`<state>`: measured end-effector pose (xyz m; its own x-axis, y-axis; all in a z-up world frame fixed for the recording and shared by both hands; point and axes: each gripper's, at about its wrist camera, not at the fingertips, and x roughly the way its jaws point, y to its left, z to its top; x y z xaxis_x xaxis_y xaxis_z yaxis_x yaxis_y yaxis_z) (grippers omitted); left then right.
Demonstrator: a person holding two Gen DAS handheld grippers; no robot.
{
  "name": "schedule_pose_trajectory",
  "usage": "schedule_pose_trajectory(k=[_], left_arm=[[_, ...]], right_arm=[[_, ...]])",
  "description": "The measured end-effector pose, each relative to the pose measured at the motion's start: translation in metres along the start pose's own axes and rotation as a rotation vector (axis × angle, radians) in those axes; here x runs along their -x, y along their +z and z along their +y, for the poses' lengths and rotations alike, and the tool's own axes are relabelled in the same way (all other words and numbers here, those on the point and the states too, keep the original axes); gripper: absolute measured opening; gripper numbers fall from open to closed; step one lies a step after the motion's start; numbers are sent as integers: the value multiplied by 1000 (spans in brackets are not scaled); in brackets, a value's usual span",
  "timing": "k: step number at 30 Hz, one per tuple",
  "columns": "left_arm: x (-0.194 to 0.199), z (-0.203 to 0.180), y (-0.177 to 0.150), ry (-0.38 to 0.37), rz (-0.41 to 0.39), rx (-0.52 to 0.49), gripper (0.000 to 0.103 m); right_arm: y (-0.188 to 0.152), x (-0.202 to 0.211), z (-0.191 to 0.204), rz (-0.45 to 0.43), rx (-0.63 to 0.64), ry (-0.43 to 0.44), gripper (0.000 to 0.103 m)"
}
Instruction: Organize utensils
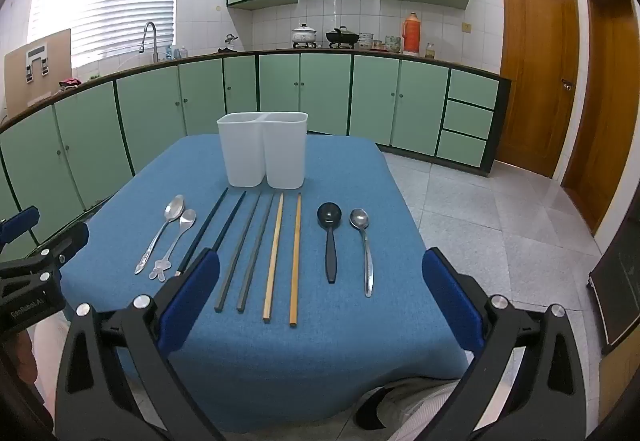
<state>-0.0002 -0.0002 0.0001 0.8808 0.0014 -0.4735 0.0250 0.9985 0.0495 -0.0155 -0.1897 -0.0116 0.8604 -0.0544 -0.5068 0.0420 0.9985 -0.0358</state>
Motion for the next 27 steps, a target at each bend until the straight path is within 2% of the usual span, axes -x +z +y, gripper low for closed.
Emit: schedule_pose_trajectory(k=[27], left_arm=[[0,0,0,-1,-4,1,97]], right_arm=[[0,1,0,-11,0,-1,98]])
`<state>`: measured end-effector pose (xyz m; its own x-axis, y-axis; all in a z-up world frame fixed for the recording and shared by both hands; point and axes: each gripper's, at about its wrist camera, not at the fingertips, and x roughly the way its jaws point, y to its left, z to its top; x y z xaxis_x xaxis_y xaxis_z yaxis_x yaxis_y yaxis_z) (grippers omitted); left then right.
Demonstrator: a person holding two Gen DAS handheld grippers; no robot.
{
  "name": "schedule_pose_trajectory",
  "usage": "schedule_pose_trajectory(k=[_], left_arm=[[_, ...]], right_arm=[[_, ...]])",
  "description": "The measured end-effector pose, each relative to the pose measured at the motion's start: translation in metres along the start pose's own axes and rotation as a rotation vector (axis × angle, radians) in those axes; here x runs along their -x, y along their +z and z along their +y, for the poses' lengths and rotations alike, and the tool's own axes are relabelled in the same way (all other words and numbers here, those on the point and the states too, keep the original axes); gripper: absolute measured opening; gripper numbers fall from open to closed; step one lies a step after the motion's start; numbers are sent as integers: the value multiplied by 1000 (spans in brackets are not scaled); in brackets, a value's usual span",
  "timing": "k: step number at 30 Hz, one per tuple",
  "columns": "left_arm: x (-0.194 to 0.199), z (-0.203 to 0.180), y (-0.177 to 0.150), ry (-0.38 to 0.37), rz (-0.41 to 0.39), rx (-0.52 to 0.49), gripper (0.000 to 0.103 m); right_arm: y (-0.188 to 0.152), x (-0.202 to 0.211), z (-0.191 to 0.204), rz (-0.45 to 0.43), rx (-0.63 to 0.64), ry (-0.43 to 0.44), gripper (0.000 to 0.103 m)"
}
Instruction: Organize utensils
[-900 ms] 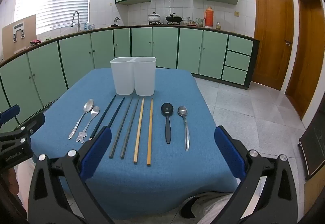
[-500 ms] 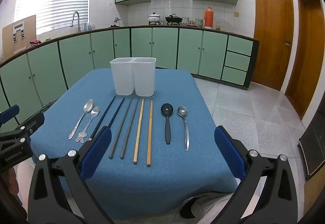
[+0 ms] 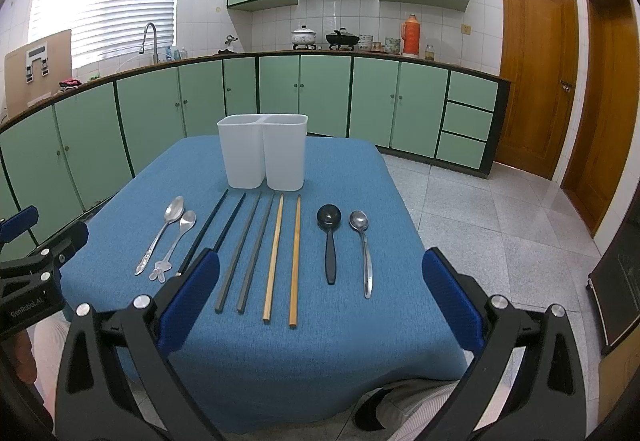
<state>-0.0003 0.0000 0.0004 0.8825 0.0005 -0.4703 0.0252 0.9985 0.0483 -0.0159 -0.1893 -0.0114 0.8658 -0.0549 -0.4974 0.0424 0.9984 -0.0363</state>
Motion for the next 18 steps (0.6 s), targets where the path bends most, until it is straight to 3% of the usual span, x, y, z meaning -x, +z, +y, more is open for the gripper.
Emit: schedule_pose_trajectory(k=[18], left_arm=[[2,1,3,0,-2,0,97]], right_arm=[[0,1,0,-2,1,-1,98]])
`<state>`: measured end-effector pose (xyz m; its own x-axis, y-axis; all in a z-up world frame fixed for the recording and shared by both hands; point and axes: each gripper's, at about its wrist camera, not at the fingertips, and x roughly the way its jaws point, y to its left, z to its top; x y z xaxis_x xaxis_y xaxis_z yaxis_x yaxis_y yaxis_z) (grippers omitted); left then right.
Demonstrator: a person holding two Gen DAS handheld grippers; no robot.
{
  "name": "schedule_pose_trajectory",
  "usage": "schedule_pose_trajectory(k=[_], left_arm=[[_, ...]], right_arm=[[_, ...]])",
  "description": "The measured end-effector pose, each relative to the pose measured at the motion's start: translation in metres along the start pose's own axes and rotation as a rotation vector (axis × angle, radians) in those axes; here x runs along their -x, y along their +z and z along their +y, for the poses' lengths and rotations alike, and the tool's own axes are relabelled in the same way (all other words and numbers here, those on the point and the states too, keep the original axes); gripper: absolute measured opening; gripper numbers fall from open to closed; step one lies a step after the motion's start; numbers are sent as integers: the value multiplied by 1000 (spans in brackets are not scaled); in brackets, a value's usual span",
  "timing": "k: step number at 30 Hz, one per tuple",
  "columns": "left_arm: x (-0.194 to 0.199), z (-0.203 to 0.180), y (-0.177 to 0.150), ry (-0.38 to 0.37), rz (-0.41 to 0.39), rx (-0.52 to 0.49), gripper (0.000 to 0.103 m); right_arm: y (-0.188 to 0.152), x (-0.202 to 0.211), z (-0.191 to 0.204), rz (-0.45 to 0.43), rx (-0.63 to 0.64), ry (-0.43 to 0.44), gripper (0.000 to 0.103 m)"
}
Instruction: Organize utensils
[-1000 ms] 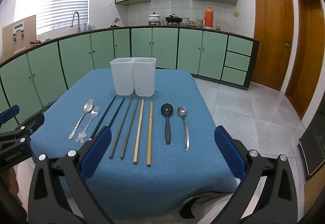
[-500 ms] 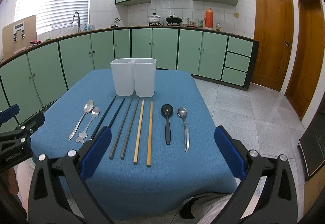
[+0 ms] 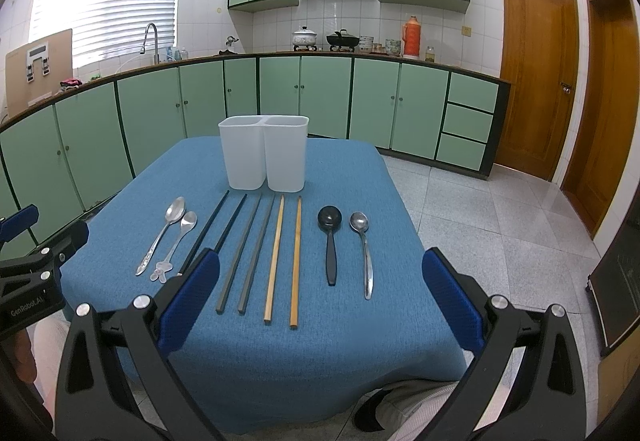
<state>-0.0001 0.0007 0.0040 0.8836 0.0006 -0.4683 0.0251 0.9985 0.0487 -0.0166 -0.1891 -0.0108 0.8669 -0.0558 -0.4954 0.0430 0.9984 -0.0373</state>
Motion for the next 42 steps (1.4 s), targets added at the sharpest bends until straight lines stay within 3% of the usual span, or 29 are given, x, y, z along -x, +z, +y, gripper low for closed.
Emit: schedule_pose_trajectory(k=[42], left_arm=[[0,5,5,0,0,2,97]], right_arm=[[0,1,2,-8,10,-10,98]])
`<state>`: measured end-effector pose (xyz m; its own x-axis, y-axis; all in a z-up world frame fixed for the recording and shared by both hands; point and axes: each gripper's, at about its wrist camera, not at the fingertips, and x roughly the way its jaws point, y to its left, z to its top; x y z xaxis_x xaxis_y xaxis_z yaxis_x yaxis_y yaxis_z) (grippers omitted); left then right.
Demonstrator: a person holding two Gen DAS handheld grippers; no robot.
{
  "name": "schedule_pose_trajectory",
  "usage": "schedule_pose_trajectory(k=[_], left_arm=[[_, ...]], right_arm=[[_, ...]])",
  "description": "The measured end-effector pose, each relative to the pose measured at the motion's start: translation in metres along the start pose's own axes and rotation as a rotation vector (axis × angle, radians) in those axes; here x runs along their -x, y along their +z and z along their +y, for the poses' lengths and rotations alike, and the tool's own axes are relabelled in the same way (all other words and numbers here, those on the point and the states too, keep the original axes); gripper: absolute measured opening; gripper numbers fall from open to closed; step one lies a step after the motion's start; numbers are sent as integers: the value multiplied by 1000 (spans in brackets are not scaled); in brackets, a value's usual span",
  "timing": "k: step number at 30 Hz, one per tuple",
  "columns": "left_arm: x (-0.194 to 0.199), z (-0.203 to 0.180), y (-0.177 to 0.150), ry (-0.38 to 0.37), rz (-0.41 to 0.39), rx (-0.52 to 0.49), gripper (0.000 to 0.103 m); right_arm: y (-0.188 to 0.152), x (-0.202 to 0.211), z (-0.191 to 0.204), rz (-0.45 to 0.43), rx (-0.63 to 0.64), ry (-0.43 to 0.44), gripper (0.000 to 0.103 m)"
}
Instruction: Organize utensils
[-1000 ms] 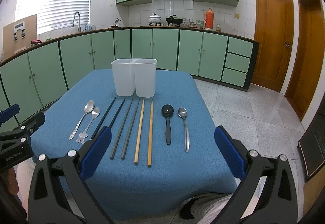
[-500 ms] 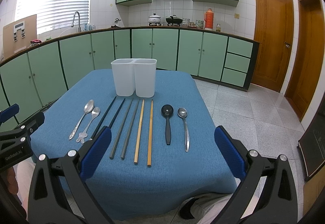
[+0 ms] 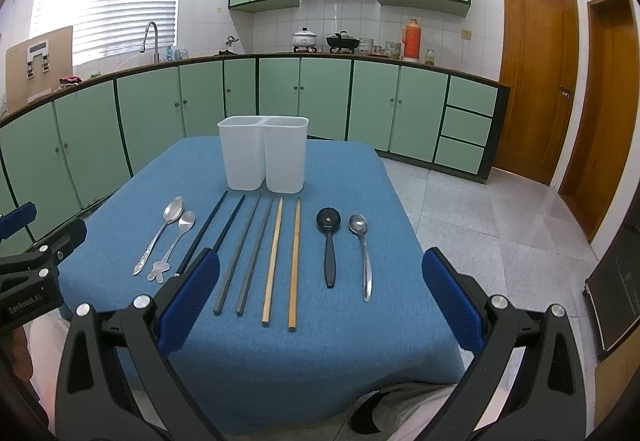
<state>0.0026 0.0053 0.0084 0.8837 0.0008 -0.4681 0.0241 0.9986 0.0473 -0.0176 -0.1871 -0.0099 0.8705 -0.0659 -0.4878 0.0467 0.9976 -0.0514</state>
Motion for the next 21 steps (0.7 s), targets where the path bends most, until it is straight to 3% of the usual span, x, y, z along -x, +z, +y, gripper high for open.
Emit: schedule_pose_trajectory(k=[11,16,21], left_arm=[[-29,18,-3,11,44,30,97],[-65,36,3,46,101,64,97],[-111,39,14,75,153,26,97]], right_arm=[[6,-20,-18,-47,-73,4,98],[14,-52,-38,-18,-132,-31,98],[25,-92,-44,48,-79,-81,98]])
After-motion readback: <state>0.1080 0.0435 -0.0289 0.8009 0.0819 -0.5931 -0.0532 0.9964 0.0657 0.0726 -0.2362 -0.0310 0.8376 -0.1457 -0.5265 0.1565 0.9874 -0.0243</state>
